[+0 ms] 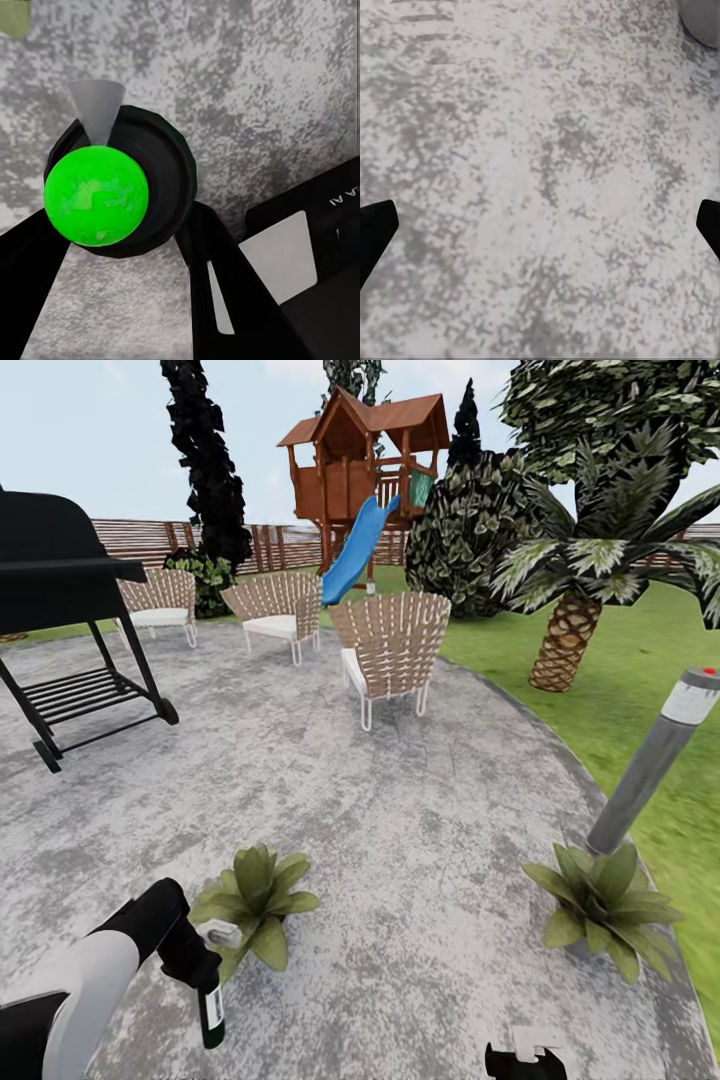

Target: Pick up the pesticide atomizer in the garden and spray insectifuge to fully cover both potted plants in the garden.

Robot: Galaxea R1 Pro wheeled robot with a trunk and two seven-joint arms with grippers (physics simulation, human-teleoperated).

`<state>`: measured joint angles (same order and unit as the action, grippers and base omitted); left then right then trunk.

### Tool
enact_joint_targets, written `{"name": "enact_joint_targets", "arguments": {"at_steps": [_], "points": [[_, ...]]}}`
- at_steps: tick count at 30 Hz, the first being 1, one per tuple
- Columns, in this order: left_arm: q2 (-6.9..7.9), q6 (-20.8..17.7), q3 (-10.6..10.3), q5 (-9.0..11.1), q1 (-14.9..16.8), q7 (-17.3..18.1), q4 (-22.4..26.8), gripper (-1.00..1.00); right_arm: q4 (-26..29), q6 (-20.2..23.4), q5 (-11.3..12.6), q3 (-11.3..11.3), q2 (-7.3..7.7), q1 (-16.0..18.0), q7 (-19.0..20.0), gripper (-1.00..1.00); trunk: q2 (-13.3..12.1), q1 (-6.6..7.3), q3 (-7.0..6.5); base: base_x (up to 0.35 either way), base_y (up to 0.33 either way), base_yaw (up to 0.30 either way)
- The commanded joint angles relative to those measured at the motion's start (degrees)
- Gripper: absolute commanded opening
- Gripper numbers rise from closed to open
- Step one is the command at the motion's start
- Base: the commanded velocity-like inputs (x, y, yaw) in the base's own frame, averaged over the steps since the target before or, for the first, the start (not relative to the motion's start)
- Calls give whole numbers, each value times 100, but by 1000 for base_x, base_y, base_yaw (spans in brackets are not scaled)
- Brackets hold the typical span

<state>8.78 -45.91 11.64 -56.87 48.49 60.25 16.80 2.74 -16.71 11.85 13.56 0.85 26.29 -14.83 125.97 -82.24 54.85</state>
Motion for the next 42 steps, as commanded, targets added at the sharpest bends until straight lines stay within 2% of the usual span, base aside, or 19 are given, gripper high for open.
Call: {"name": "enact_joint_targets", "arguments": {"at_steps": [1, 9, 18, 25, 33, 42], "points": [[-10, -32, 48, -50, 2, 38, 7, -100, -1, -17, 58, 50, 2, 2, -11, 100, 2, 1, 14, 17, -5, 0], [-17, -36, 57, -46, 3, 39, 7, -100, -1, -17, 63, 50, 3, 2, -14, 100, 2, 1, 45, 84, -153, 0], [17, -27, 44, -61, -5, 29, -24, -100, -1, -17, 63, 50, 3, 4, -19, 100, 2, 1, 79, 15, -17, 0], [29, -5, 20, -61, -353, 5, 1, -100, -7, -17, 47, 50, 8, 4, -2, 100, 2, 1, 104, 29, 0, 0], [-7, -14, 69, -44, -375, 7, 15, -100, -10, -21, 28, 50, 38, -1, 14, 100, 2, 1, 105, 286, 0, 0], [21, 31, 79, -7, -441, -1, -47, -100, -2, -24, 35, 59, 25, -1, 8, 100, 2, 1, 105, 32, 0, 0]]}}
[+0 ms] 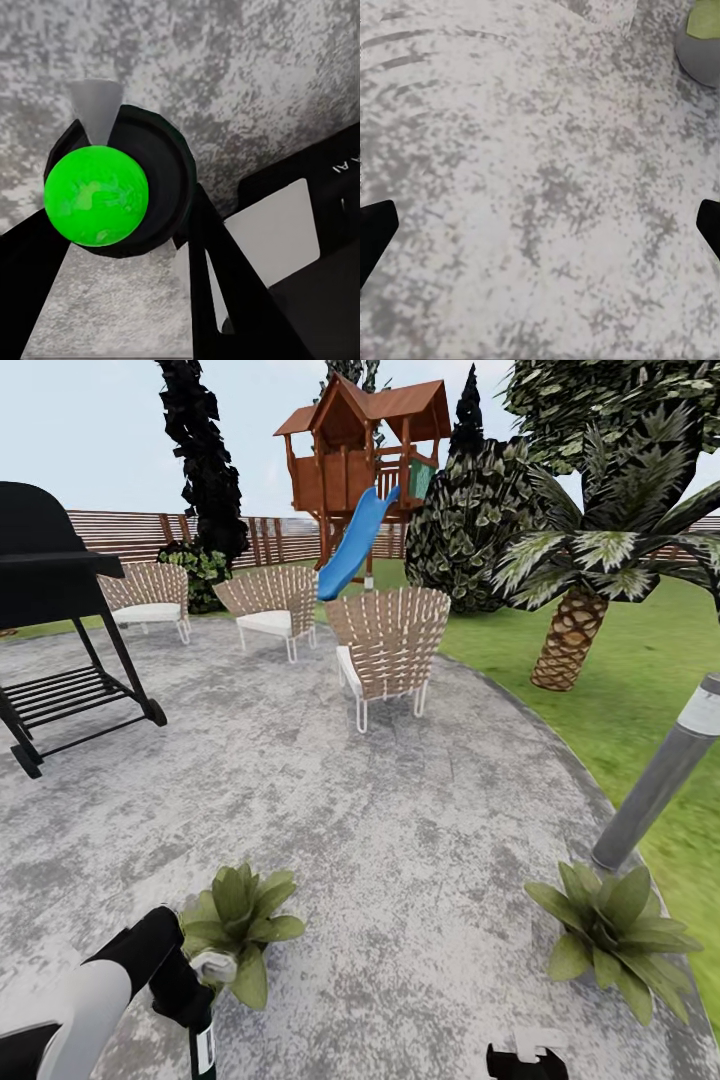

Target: Pick up the pesticide atomizer in the garden and spray insectifuge to fully cover both potted plants in the garden.

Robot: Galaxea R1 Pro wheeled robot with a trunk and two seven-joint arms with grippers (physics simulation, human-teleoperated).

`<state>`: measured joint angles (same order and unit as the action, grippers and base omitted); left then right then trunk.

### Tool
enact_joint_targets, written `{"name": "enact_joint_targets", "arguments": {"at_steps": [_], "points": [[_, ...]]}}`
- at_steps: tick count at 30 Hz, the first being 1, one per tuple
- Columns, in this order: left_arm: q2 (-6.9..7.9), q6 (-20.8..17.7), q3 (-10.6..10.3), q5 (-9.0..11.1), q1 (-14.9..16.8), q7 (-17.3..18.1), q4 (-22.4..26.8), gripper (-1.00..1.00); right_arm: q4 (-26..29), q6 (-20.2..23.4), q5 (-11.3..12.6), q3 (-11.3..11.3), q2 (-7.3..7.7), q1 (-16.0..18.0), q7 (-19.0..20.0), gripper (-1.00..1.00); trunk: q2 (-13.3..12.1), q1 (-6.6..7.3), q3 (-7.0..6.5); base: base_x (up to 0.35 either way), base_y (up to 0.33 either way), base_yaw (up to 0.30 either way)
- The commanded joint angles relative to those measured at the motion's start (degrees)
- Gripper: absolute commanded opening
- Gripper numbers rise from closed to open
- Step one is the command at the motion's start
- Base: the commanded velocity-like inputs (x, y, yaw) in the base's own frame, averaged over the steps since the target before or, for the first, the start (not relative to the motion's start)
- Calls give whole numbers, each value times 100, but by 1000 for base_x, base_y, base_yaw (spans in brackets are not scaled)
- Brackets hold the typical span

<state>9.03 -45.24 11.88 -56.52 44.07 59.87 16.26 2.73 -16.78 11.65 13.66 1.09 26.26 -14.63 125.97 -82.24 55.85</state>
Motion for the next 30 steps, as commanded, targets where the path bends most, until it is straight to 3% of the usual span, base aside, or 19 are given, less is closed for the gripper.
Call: {"name": "enact_joint_targets", "arguments": {"at_steps": [1, 2, 6, 9, 11, 18, 26, 30], "points": [[1, -30, 57, -37, -71, 36, 25, -100, -1, -17, 55, 49, -4, 2, -12, 100, 2, 1, 5, 0, 0, 0], [13, -10, 61, -27, -269, 28, 59, -100, -1, -15, 57, 49, -18, 2, -13, 100, 2, 1, 6, 0, 0, 73], [-17, -5, 96, -15, -322, 25, 108, -100, -1, -16, 64, 49, -21, 2, -13, 100, 2, 1, 20, 0, 0, 196], [-177, -17, 88, -15, -328, 25, 482, -100, -1, -12, 65, 49, -21, 2, -13, 100, 2, 1, 32, 0, 0, 236], [-200, -18, 72, -22, -328, 25, 581, -100, -1, -13, 65, 47, -21, 2, -17, 100, 2, 1, 39, 0, 0, 173], [-110, -27, 65, -57, -354, 25, 649, -100, -1, -10, 65, 45, -21, 2, -23, 100, 2, 1, 43, -124, -99, 22], [-269, -71, 50, -62, -341, 25, 682, -100, -1, -10, 72, 41, -22, 2, -29, 100, 2, 1, 88, -15, -10, 118], [-162, -63, 56, -82, -358, 18, 659, -100, -1, -10, 72, 41, -21, 2, -30, 100, 2, 1, 104, 0, 0, 94]]}}
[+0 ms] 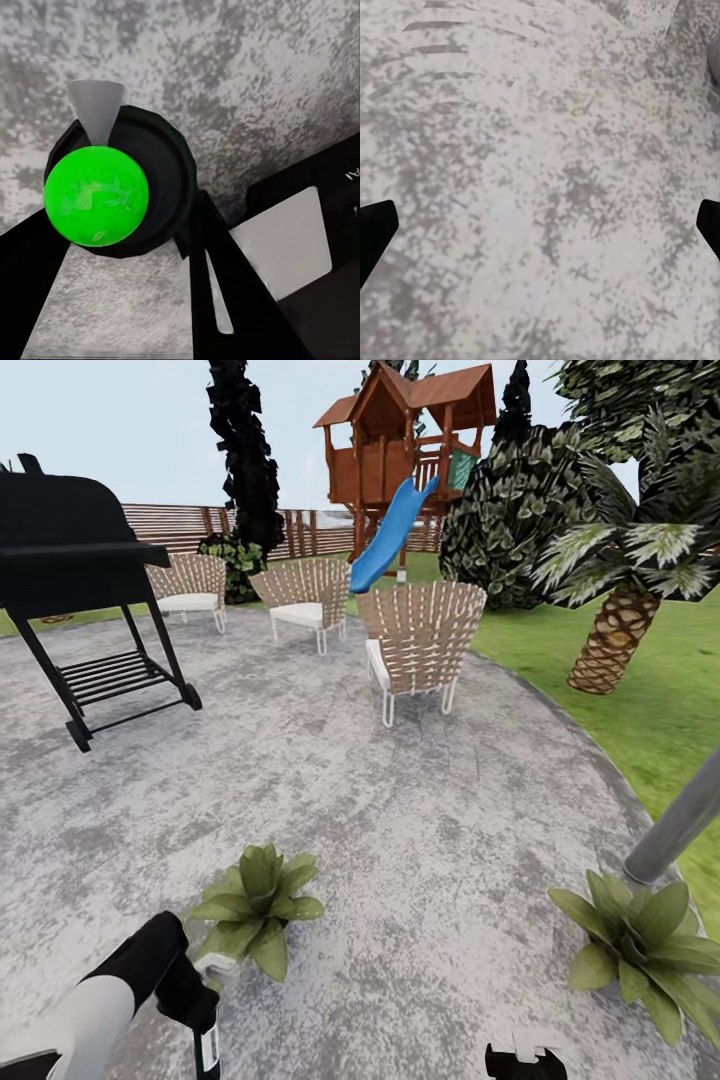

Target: Pick up the pesticide atomizer in the garden and spray insectifuge to fully cover both potted plants in the garden.

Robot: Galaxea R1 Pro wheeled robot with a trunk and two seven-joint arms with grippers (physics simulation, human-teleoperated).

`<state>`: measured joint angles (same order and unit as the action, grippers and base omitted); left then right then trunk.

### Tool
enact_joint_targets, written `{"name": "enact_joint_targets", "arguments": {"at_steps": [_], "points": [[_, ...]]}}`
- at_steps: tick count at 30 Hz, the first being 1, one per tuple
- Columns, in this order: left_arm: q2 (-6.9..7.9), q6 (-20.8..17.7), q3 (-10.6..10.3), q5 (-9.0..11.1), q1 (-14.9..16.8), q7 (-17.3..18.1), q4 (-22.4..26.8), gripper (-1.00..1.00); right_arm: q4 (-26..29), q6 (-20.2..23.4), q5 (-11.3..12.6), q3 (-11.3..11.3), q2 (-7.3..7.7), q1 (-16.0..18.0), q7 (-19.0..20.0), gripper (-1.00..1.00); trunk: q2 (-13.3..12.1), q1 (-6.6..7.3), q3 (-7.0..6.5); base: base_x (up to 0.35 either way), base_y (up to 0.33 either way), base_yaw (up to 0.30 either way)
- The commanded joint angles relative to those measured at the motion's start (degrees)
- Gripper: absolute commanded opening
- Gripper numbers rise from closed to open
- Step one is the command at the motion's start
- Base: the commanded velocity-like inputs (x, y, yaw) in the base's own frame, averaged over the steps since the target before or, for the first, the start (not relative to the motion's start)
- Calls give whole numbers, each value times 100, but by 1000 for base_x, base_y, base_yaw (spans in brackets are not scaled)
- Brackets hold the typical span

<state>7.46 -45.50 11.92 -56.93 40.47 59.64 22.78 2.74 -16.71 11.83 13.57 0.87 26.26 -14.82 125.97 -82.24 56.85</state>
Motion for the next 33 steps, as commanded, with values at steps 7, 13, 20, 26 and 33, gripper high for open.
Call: {"name": "enact_joint_targets", "arguments": {"at_steps": [7, 13, 20, 26, 33], "points": [[-6, -36, 53, -7, -143, -194, 12, -100, -1, -17, 56, 50, 1, 2, -13, 100, 2, 1, 25, 51, -12, 7], [-184, -38, 97, 41, -150, -550, -32, -100, -1, -17, 63, 50, 1, 2, -20, 100, 2, 1, 59, 217, -99, 0], [-93, -2, 111, 34, -236, -584, -55, -100, -1, -17, 62, 50, 1, 2, -20, 100, 2, 1, 66, 22, -9, 0], [37, 14, 152, 38, -520, -620, 21, -100, -1, -17, 60, 50, 1, 2, -20, 100, 2, 1, 113, 0, 0, 0], [-273, 6, 177, 34, -531, -740, 191, -100, -1, -17, 65, 50, 1, 2, -26, 100, 2, 1, 165, 0, 45, 0]]}}
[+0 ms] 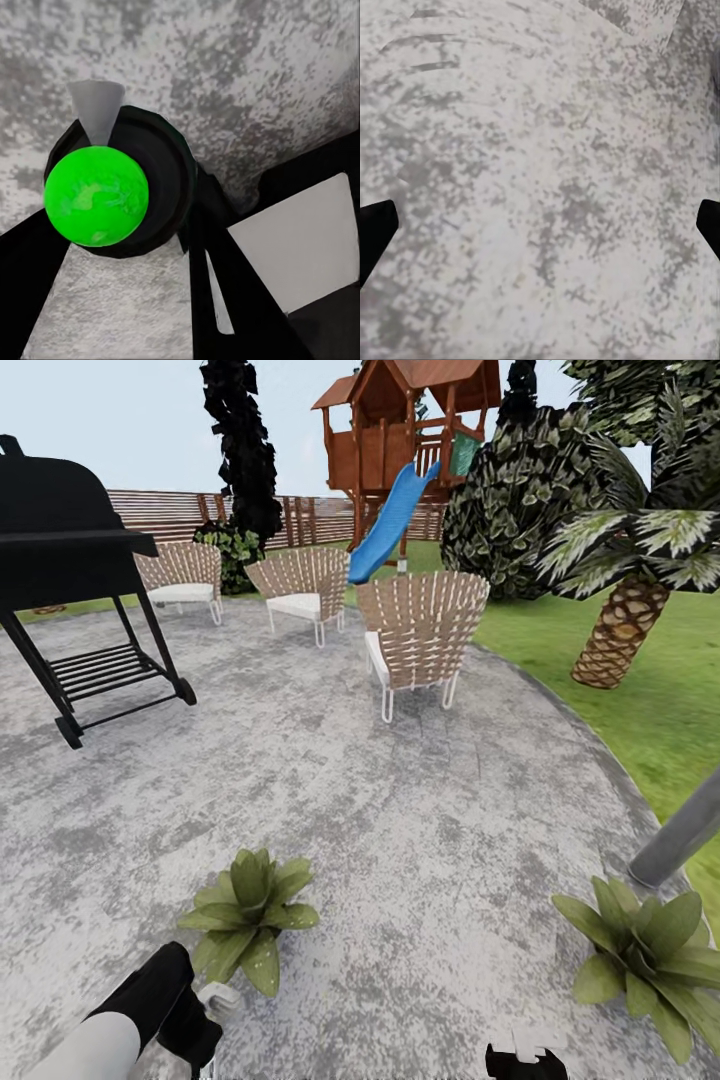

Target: Pick up the pesticide atomizer in the garden and spray insectifuge to fully cover both potted plants in the garden.

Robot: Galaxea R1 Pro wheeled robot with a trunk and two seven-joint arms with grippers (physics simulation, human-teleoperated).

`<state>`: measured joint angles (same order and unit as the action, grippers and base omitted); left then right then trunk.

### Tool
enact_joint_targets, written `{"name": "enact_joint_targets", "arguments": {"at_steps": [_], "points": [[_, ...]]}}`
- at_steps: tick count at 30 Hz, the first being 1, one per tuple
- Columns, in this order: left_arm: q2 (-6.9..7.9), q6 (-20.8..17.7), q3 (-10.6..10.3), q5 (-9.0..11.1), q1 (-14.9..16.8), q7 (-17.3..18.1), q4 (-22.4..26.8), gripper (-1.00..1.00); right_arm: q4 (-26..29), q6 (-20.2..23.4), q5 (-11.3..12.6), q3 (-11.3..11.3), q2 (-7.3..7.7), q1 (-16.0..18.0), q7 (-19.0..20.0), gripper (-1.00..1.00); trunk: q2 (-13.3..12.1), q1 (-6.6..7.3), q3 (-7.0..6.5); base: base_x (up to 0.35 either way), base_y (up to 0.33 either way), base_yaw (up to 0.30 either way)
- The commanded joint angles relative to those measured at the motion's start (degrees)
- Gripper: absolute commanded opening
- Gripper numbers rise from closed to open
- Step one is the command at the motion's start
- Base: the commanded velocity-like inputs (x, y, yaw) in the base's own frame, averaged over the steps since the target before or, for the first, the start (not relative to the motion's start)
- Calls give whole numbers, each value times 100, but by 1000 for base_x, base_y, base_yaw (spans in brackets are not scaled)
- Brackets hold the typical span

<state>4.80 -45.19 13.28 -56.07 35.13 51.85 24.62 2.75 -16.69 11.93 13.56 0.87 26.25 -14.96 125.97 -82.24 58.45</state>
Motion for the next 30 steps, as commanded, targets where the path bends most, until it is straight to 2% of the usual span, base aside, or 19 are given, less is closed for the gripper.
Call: {"name": "enact_joint_targets", "arguments": {"at_steps": [1, 8, 18, 21, 25, 30], "points": [[-20, -25, 37, -52, 2, -3, 39, -100, -2, -18, 55, 50, 1, 3, -15, 100, 2, 1, 6, 0, 110, 0], [48, -61, 15, -53, 45, -34, 69, -100, -2, -18, 54, 50, 1, 3, -16, 100, 2, 1, 26, 0, 17, 0], [46, -100, 8, -53, 104, -8, 69, -100, -2, -18, 55, 50, 1, 3, -14, 100, 403, -219, 287, 0, 0, 0], [125, -121, 8, -53, 135, -8, 69, -100, -2, -18, 39, 50, 1, 3, 0, 100, 523, -285, 346, 0, 0, 0], [303, -130, 7, -53, 178, 0, 69, -100, -8, -19, 21, 54, 15, 3, 18, 100, 644, -350, 401, 0, 0, 0], [277, -136, 6, -47, 294, 15, 71, -100, -4, -21, 20, 51, 32, 3, 18, 100, 644, -350, 401, 0, 0, 0]]}}
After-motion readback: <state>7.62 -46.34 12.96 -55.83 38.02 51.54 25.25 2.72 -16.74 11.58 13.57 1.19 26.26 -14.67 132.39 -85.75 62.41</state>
